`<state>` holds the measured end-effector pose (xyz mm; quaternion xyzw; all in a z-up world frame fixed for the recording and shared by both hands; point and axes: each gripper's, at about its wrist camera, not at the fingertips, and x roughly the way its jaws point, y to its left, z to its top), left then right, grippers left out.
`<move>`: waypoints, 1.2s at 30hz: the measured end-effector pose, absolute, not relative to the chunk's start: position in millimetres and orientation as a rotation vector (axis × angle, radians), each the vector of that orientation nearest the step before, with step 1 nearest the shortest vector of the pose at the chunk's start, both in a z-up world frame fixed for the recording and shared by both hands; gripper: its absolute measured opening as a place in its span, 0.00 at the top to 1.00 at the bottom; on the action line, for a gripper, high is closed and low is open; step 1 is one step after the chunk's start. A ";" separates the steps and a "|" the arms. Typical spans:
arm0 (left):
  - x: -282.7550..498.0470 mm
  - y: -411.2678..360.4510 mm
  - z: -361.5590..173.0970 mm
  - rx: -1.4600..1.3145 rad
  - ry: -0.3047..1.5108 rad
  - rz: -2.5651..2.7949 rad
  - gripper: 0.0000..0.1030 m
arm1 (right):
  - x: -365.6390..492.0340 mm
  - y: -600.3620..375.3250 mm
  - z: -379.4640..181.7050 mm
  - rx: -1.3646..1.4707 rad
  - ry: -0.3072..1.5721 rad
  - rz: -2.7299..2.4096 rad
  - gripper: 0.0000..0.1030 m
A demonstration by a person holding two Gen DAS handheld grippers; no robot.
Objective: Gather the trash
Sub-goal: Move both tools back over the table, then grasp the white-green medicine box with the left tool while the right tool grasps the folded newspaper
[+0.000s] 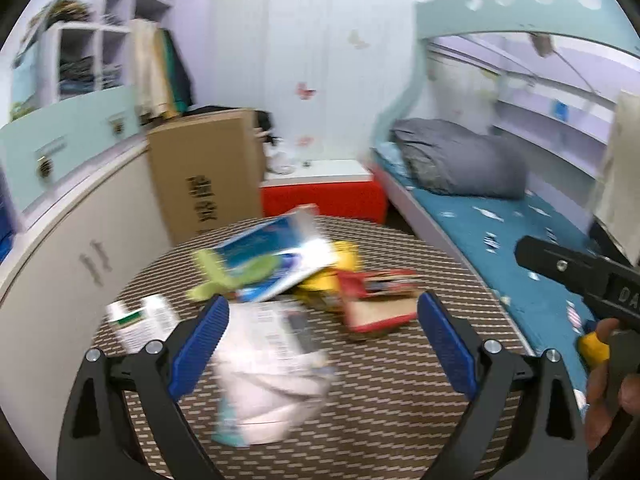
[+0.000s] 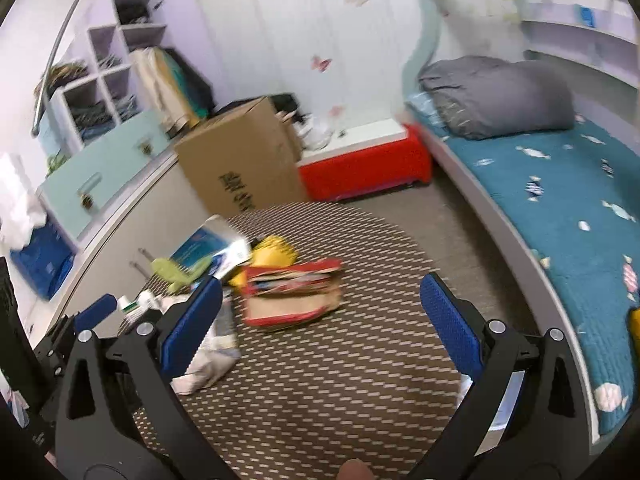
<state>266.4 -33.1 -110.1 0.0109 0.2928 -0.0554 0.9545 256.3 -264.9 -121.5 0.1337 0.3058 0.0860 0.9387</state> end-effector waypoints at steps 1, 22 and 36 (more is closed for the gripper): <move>265.5 -22.0 -112.9 0.017 0.597 -0.096 0.09 | 257.7 -255.7 -122.6 0.266 0.634 0.188 0.06; 296.7 142.0 -191.1 -0.037 0.772 0.040 0.09 | 291.6 -92.4 -192.1 0.091 0.928 0.371 0.06; 347.6 147.6 -201.9 0.131 0.766 -0.078 0.09 | 319.7 -14.2 -220.0 -0.145 0.945 0.296 0.07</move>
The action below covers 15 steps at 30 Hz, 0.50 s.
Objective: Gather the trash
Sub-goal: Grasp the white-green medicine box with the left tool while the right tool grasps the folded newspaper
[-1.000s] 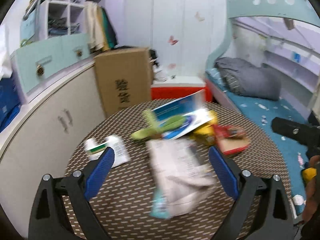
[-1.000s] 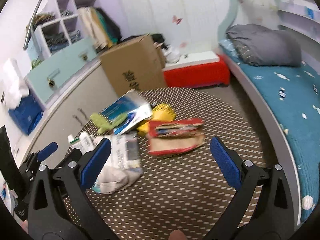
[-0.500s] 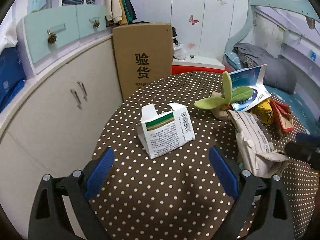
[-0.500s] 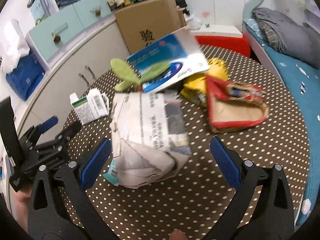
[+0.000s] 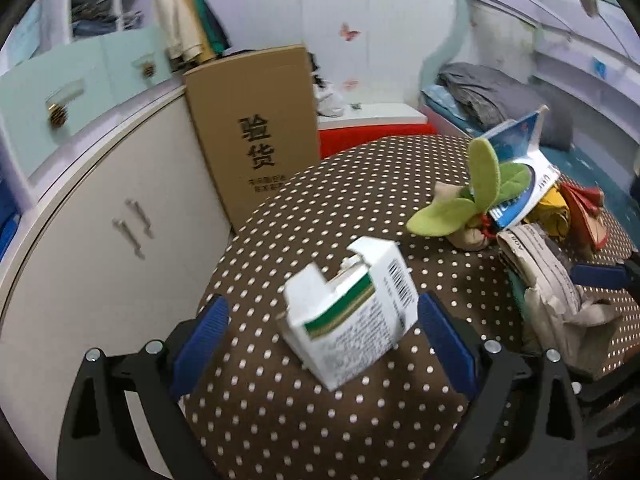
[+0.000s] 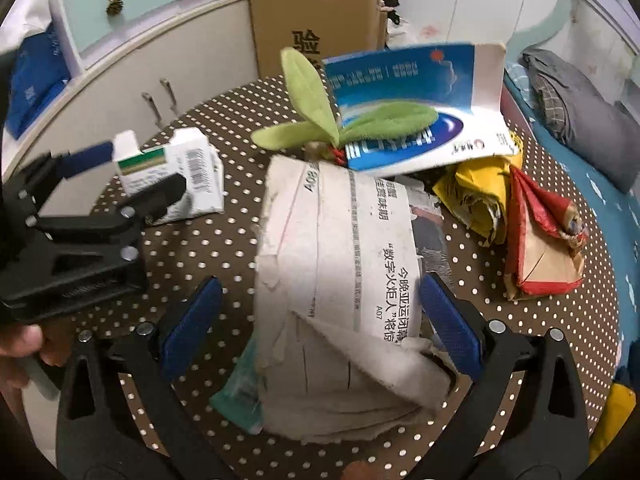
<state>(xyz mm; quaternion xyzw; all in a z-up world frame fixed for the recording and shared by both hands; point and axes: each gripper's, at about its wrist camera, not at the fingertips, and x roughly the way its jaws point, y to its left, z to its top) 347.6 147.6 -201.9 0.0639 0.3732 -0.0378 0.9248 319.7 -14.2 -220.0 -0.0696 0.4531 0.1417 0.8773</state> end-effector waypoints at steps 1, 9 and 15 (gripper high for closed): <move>350.0 147.4 -202.0 0.140 0.762 -0.093 0.09 | 319.7 -18.1 -220.0 -0.132 0.943 0.295 0.10; 347.9 135.7 -212.9 0.140 0.820 -0.168 0.50 | 300.0 -75.7 -193.0 0.007 0.913 0.337 0.66; 340.9 124.7 -214.1 0.165 0.819 -0.134 0.30 | 293.2 -111.4 -188.4 0.061 0.913 0.302 0.67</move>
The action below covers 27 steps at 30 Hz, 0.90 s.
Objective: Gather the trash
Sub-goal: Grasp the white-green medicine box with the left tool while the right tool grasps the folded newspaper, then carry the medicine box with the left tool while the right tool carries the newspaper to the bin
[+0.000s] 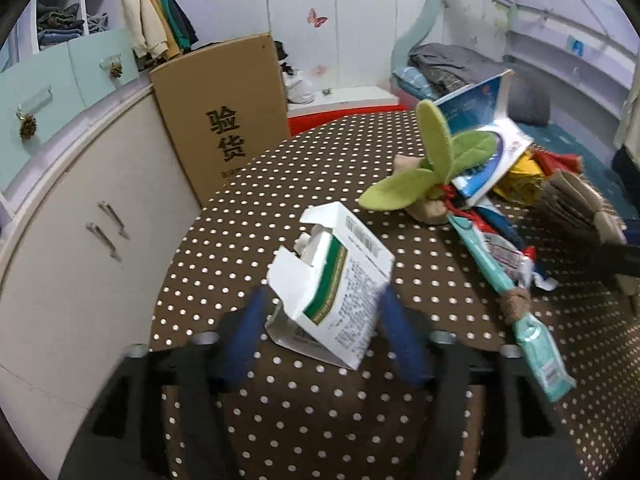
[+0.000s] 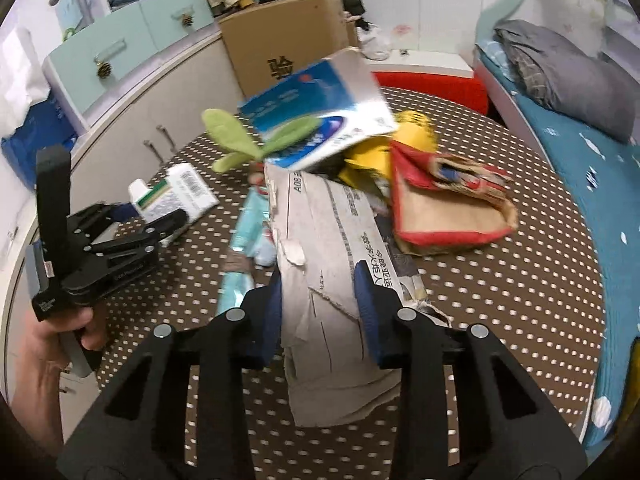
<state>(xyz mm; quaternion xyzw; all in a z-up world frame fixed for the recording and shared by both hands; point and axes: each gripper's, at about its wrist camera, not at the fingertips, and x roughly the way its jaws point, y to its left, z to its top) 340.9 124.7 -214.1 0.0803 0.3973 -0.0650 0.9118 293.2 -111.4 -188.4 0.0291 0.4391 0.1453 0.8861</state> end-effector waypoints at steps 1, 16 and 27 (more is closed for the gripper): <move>342.1 123.8 -213.5 0.165 0.815 -0.131 0.30 | 294.1 -115.8 -188.7 0.068 0.911 0.306 0.68; 315.3 130.6 -199.8 0.015 0.829 -0.141 0.63 | 270.1 -165.5 -155.5 0.257 0.831 0.457 0.93; 282.4 88.2 -146.1 -0.011 0.738 -0.178 0.64 | 253.7 -222.2 -132.3 0.438 0.737 0.543 0.94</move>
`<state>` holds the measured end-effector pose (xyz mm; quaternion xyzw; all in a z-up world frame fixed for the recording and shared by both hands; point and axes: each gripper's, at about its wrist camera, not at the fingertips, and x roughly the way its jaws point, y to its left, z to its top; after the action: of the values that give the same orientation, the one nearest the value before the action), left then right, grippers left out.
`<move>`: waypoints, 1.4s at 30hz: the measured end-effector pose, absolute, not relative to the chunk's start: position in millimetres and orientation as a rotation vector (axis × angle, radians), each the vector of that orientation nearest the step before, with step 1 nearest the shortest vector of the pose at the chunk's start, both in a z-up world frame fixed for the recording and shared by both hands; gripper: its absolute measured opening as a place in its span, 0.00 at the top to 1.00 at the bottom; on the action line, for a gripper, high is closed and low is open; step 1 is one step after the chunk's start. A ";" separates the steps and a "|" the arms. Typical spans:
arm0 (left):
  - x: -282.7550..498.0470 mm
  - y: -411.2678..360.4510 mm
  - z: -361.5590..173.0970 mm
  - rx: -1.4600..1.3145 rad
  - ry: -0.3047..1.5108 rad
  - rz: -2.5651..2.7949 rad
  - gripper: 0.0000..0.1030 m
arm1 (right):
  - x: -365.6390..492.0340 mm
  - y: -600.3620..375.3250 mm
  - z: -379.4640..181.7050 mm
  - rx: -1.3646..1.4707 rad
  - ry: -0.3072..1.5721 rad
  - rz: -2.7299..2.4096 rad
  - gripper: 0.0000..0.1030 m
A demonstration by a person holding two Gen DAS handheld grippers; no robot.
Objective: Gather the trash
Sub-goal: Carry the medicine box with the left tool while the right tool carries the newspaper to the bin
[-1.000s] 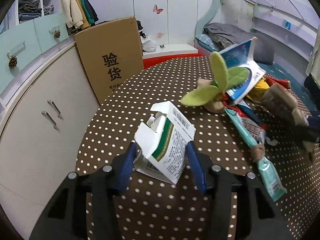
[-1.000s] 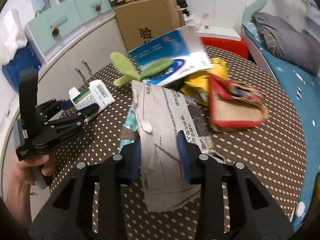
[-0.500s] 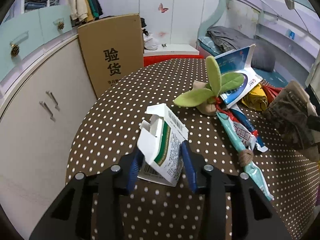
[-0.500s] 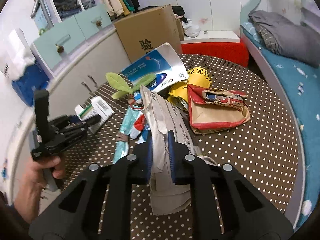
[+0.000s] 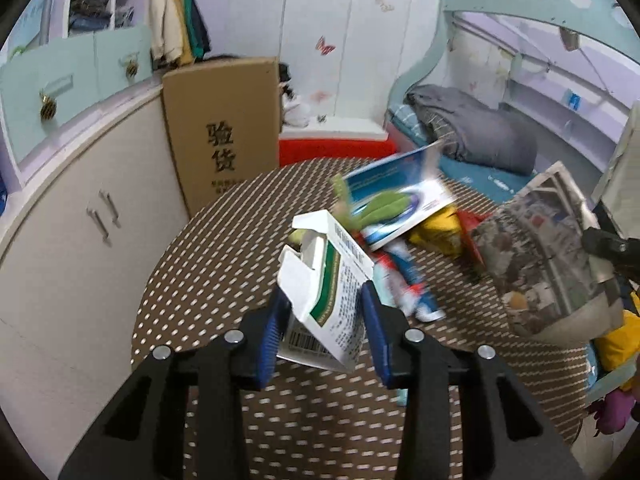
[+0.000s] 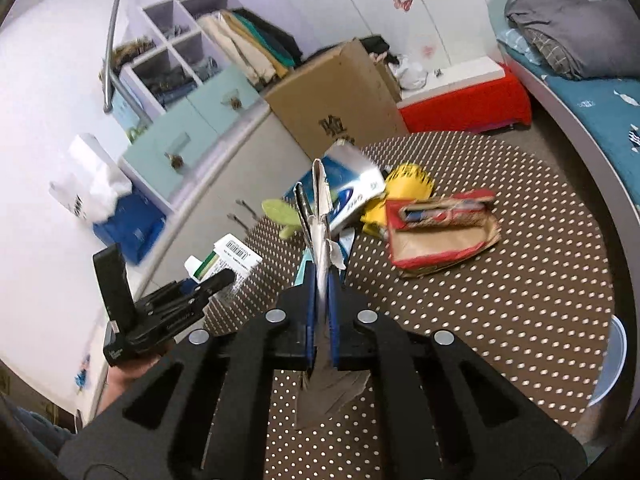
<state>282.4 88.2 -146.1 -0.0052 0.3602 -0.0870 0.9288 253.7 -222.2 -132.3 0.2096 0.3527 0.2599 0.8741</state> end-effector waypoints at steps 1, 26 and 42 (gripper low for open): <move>280.5 78.9 -139.2 -0.009 0.727 -0.195 0.64 | 251.5 -229.8 -128.6 0.446 0.722 0.537 0.94; 304.0 -247.4 -130.0 0.110 0.769 -0.696 0.64 | 217.3 -541.2 -242.2 0.684 0.749 -0.063 0.94; 317.4 -386.3 -218.1 0.264 0.976 -0.794 0.64 | 218.3 -610.5 -348.0 0.865 0.806 -0.223 0.14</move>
<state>317.4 -386.3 -218.1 0.1230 0.4551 -0.3701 0.8005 218.3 -610.5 -348.0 0.4067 0.3793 -0.1049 0.8245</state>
